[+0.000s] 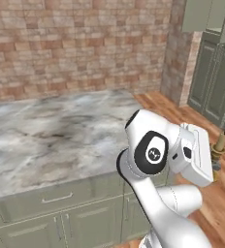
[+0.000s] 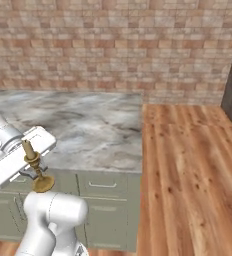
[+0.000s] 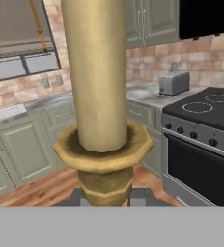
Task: Pick the jar and candle from the dining table and place them in the open cabinet. Close the cabinet after placing the objects.
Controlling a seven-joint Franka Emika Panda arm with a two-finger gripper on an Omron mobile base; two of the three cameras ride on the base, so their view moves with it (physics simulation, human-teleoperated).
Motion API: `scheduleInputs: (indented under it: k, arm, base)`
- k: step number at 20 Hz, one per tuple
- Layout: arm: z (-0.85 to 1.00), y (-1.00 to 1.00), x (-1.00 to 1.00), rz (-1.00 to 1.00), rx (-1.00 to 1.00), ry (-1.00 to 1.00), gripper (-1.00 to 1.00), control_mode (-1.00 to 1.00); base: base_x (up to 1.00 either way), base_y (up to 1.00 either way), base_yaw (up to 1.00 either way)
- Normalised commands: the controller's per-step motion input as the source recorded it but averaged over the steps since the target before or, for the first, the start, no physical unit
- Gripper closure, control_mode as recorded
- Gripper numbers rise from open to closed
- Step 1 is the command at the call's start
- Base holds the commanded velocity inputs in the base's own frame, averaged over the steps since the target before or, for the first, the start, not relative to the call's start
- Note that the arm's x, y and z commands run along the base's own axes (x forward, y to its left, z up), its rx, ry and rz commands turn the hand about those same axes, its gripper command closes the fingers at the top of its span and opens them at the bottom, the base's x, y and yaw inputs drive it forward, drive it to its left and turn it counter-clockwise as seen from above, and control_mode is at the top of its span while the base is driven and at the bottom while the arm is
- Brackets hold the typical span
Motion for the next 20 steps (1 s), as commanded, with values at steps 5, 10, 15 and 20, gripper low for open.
scheduleInputs:
  k: [5, 10, 15, 20]
  arm:
    - [0.0, 0.0, 0.0, 0.0, 0.0, 0.0, 1.0, 1.0]
    - [0.0, 0.0, 0.0, 0.0, 0.0, 0.0, 1.0, 1.0]
    - [0.0, 0.0, 0.0, 0.0, 0.0, 0.0, 1.0, 1.0]
    - [0.0, 0.0, 0.0, 0.0, 0.0, 0.0, 1.0, 1.0]
  base:
    - [0.0, -0.71, -0.12]
    - [0.04, -0.66, -0.08]
    - [0.12, -0.56, -0.03]
    - [0.2, -0.5, 0.0]
